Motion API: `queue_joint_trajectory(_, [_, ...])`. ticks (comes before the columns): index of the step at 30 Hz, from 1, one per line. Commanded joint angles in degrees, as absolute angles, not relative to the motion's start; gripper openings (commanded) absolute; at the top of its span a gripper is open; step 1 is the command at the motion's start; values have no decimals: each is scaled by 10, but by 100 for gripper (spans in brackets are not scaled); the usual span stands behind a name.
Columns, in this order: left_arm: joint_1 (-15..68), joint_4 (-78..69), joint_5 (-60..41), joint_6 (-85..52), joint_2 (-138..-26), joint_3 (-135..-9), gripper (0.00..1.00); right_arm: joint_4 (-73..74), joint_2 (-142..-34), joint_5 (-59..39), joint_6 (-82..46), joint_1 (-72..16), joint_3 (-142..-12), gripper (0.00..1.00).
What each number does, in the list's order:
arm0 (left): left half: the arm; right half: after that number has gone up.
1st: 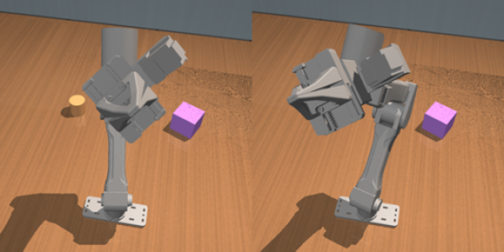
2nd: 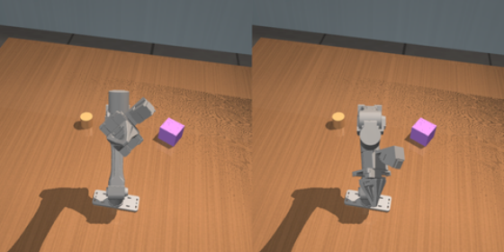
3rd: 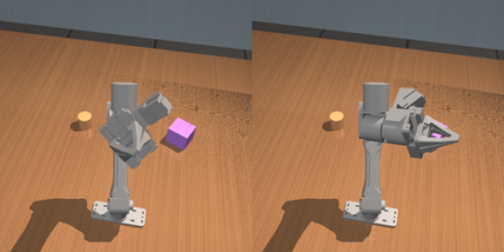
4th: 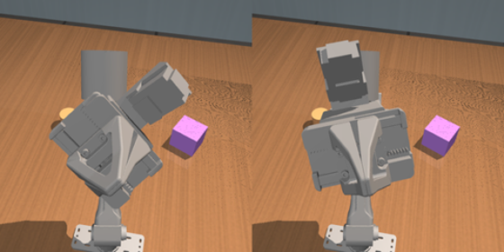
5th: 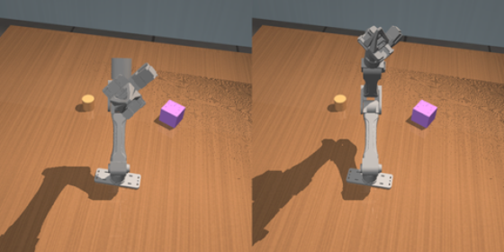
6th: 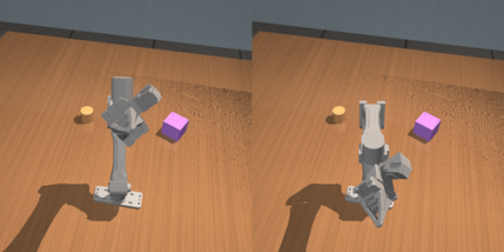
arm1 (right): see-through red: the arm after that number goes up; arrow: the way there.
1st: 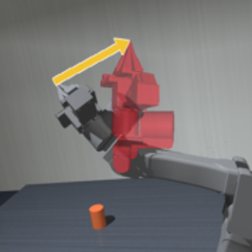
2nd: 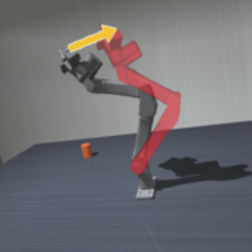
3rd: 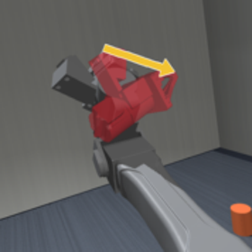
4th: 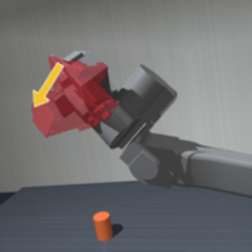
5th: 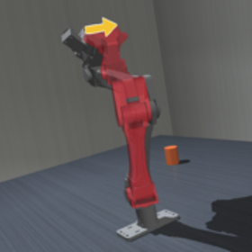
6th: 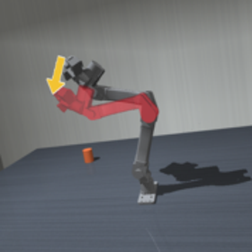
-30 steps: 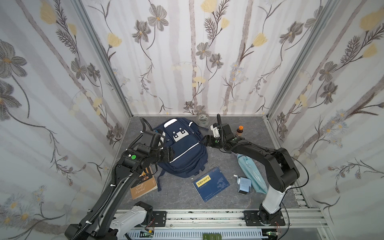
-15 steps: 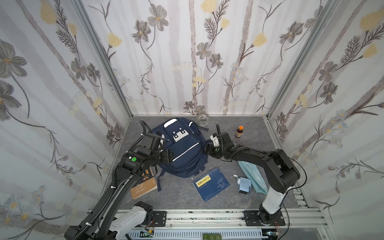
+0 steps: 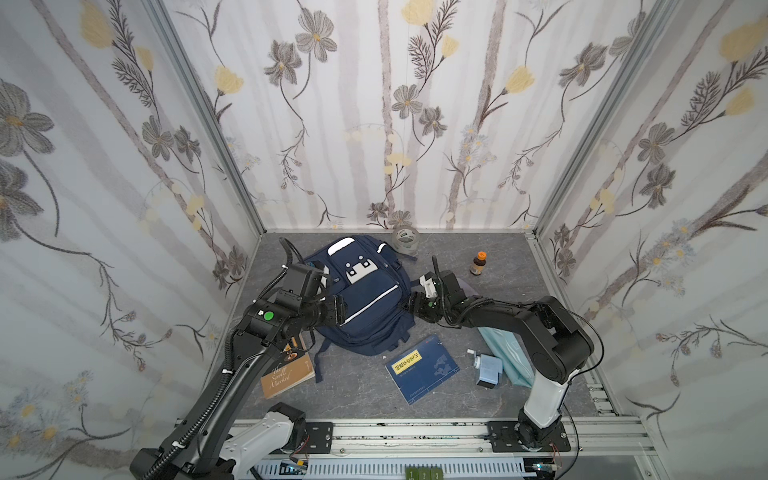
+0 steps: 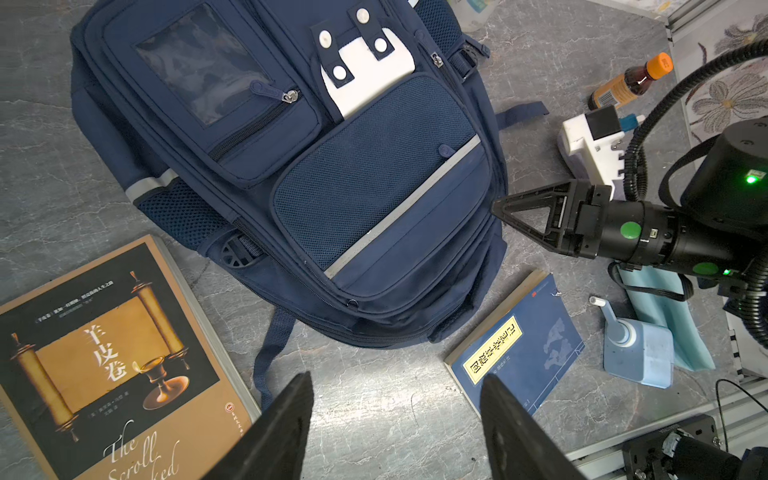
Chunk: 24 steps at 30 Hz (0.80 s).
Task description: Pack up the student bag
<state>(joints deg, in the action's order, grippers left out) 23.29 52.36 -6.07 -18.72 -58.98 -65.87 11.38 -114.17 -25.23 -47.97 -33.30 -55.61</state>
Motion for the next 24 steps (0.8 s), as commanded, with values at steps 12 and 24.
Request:
queue_joint_trajectory(12, [233, 521, -26, -136, -594, -692, 66, 168, -1129, -302, -497, -324, -593, 16])
queue_joint_trajectory(24, [234, 452, -15, -56, -634, -710, 66, 63, -1085, -313, -415, -319, -679, 0])
